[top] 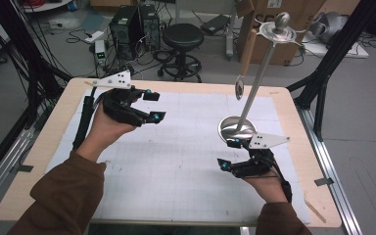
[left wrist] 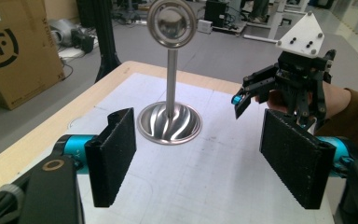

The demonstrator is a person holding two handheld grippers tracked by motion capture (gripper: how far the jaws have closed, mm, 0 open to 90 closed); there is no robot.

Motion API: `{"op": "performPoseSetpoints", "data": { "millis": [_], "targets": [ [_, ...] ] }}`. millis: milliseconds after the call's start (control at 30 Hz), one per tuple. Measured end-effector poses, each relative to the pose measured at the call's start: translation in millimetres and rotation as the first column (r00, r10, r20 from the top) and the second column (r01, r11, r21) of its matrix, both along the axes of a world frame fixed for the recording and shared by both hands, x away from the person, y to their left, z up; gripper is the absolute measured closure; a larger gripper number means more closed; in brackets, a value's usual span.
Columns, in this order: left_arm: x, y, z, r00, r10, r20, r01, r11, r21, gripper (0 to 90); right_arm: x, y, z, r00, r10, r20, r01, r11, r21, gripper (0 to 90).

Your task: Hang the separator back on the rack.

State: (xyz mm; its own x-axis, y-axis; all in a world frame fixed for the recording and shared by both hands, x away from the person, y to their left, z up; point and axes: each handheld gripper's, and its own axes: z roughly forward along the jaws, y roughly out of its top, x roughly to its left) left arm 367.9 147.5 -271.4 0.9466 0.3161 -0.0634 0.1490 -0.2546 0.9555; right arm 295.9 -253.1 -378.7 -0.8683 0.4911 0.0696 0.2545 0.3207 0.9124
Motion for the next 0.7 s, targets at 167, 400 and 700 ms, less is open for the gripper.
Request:
{"op": "performPoseSetpoints", "data": {
  "millis": [167,400,700],
  "targets": [
    [-3.6,11.0,-9.9,0.9998,0.017,-0.007,-0.017,0.9998,-0.008,26.8,0.2,1.4,-0.6,1.0000,0.003,-0.002,-0.003,1.000,-0.008,23.4],
    [-5.5,16.9,-28.2,0.9991,0.026,-0.032,-0.027,0.9996,-0.012,25.5,0.5,-0.2,-0.7,1.0000,-0.001,-0.001,0.001,1.000,-0.010,23.5],
    [-15.2,23.1,-44.2,0.9989,0.029,-0.037,-0.030,0.9994,-0.015,22.1,1.0,-0.3,-1.6,1.0000,0.000,-0.006,0.000,1.000,-0.012,23.4]
  ]
}}
